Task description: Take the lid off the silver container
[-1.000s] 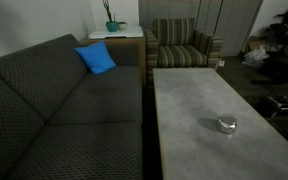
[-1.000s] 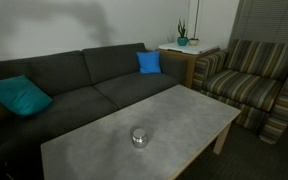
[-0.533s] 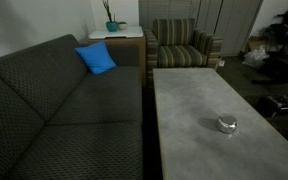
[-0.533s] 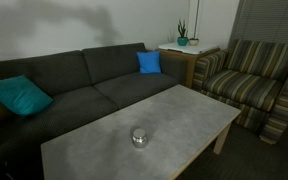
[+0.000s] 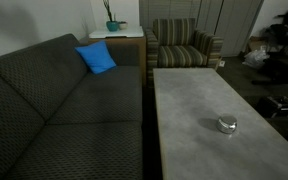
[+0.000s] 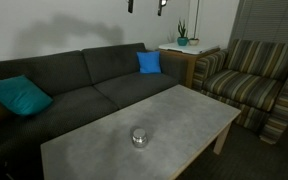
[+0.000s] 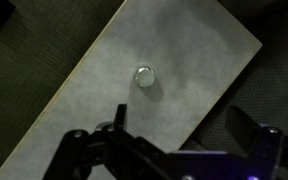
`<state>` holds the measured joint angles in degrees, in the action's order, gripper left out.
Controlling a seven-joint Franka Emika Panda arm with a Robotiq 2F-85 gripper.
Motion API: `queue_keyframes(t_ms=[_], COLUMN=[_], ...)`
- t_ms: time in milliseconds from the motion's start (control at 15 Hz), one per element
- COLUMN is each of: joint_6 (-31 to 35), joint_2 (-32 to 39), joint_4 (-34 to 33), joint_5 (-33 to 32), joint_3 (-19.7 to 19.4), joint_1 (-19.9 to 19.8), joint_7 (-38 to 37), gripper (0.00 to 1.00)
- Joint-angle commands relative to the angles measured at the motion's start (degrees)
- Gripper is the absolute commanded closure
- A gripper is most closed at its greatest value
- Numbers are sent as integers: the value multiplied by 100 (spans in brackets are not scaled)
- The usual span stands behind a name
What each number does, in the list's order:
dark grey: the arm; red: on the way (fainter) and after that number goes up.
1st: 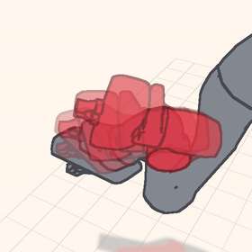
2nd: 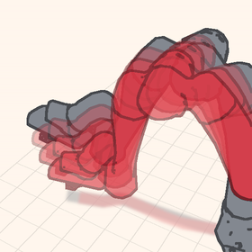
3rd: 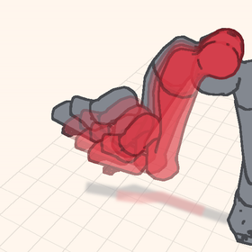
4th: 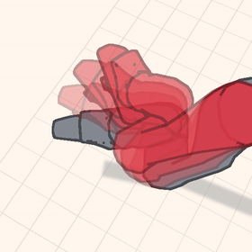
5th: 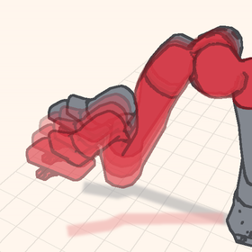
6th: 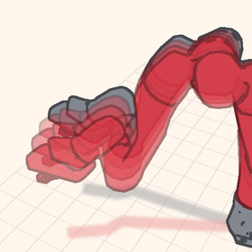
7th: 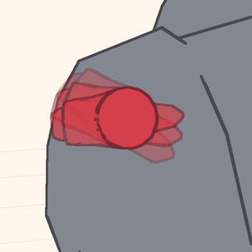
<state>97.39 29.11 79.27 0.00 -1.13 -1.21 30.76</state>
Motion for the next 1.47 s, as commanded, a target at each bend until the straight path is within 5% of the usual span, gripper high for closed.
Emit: queue_keyframes(t_ms=[0, 800, 1400], joint_6=[-65, 65, 2549], joint_2=[54, 1, 603], joint_4=[-96, -41, 581], joint_5=[-80, -359, -868], joint_3=[171, 181, 97], joint_1=[-139, -6, 467], joint_7=[-27, -477, -2251], gripper=[0, 0, 0])
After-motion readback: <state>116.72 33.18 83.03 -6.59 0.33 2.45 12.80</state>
